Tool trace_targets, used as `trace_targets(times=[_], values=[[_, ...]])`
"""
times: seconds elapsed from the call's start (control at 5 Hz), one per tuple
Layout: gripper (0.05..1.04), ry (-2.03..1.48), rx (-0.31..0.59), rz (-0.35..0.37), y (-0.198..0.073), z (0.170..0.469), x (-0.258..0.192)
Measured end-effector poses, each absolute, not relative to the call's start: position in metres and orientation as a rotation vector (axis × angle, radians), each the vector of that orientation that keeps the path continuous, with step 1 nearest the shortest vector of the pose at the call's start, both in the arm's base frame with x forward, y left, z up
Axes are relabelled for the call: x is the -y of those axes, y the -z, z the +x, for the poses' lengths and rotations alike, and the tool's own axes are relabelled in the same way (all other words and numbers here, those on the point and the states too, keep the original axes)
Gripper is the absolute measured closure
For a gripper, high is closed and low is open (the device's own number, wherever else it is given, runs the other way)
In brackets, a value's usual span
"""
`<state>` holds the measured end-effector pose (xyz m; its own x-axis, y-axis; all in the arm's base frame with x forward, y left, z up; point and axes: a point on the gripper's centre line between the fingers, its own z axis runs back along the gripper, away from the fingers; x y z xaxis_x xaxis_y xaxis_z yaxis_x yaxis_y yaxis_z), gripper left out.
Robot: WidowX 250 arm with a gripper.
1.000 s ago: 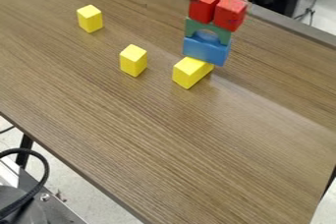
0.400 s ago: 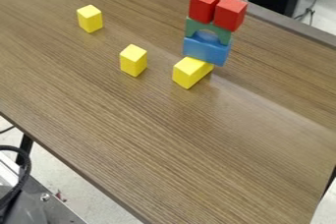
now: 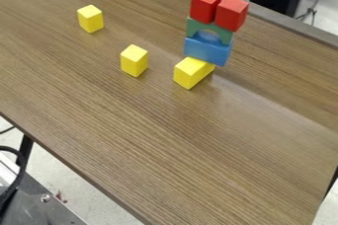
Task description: Put red block from arch to left side.
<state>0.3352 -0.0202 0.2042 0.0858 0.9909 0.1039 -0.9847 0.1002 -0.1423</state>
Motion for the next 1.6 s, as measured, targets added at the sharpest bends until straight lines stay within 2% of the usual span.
trace_targets(times=[0.2, 0.6, 1.0, 1.2, 1.6], values=[[0.083, -1.482, 0.200, 0.005, -0.193, 0.348, 0.012], [0.083, -1.536, 0.186, 0.029, -0.178, 0.357, -0.008], [0.083, -1.595, 0.134, 0.029, -0.168, 0.356, -0.022], [0.083, -1.597, 0.109, 0.051, -0.157, 0.353, -0.023], [0.083, -1.595, 0.094, 0.051, -0.147, 0.351, -0.022]])
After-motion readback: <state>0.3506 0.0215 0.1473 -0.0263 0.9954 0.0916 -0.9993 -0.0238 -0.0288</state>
